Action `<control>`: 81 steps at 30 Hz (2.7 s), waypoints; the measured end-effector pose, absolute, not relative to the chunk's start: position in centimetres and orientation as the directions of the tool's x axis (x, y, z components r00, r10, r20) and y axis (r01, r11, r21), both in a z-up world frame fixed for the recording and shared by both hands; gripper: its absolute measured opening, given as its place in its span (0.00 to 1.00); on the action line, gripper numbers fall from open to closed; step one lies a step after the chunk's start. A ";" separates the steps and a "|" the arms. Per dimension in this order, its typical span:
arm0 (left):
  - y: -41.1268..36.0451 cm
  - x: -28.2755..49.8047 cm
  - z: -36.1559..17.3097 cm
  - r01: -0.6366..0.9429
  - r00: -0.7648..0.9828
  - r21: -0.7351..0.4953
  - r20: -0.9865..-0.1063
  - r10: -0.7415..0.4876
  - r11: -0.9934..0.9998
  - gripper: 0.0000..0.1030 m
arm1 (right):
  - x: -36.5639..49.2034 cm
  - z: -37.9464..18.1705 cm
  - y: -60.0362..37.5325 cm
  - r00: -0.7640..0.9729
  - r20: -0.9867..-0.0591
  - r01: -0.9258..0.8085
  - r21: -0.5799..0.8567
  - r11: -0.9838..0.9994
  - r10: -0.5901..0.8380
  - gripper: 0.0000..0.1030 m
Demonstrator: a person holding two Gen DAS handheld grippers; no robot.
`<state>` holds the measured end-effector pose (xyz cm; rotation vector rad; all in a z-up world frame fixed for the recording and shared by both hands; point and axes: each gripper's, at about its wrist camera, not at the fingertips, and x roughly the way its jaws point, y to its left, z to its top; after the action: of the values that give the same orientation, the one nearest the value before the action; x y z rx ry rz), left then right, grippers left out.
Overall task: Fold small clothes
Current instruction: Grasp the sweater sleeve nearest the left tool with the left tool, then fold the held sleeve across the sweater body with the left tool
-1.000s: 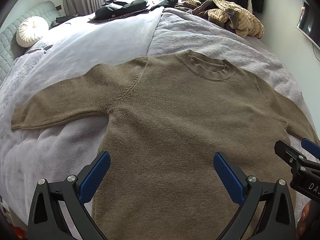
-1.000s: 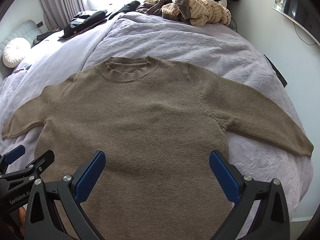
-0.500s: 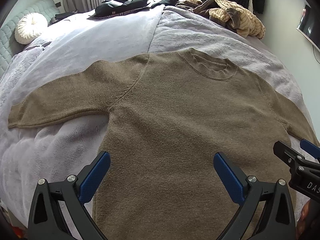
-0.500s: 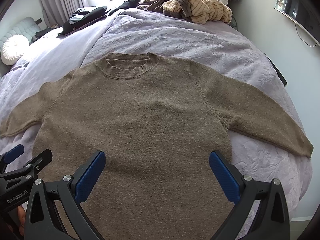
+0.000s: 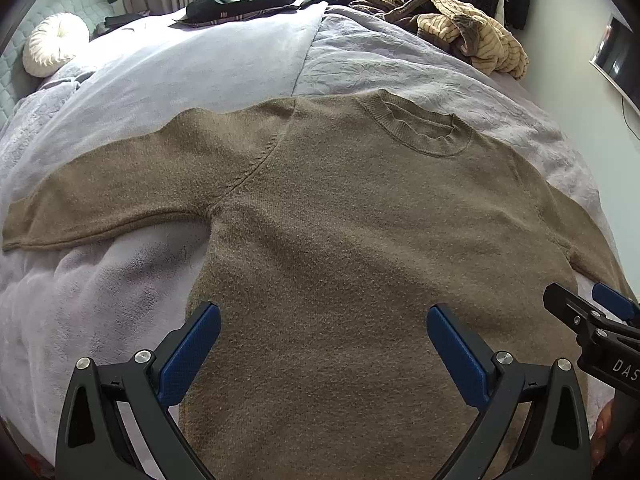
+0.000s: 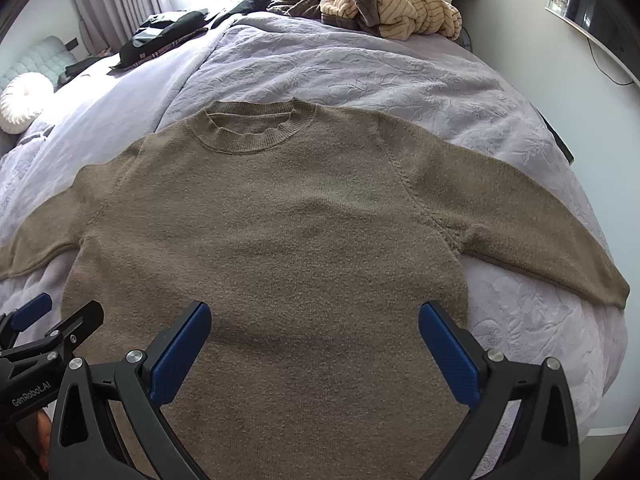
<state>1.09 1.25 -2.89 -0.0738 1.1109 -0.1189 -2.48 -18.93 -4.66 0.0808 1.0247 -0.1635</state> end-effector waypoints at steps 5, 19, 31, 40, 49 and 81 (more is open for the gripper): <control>2.4 1.4 -3.1 0.050 0.439 -0.141 -0.886 -0.148 0.989 1.00 | -2.4 -4.8 -18.3 0.512 -0.856 0.166 0.013 0.986 -0.075 1.00; 19.4 3.1 -5.3 -0.187 0.556 -0.269 -0.822 -0.124 0.945 1.00 | -2.5 -6.5 -11.4 0.494 -0.869 0.008 0.032 0.999 0.024 1.00; 33.7 6.2 -9.7 -0.441 0.635 -0.461 -0.767 -0.096 0.770 1.00 | -2.0 -7.0 -7.7 0.465 -0.884 -0.030 0.051 0.998 0.059 1.00; 37.7 4.5 -9.8 -0.401 0.753 -0.638 -0.638 -0.160 0.657 0.07 | -2.2 -7.2 -7.7 0.463 -0.880 -0.042 0.094 0.995 0.103 1.00; 28.7 6.7 -0.9 -0.034 0.838 -0.600 -0.453 -0.303 0.800 0.07 | -2.8 -6.3 -10.0 0.511 -0.842 -0.025 0.187 0.982 0.173 1.00; 7.4 7.6 -2.1 0.135 0.652 -0.211 -0.717 -0.247 0.968 0.96 | 2.3 -5.4 -11.9 0.628 -0.777 -0.175 -0.179 0.968 -0.030 1.00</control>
<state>7.62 7.37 -2.13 -0.1433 0.8329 -0.2172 2.27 -11.92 -5.44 -0.2480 0.8898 0.0843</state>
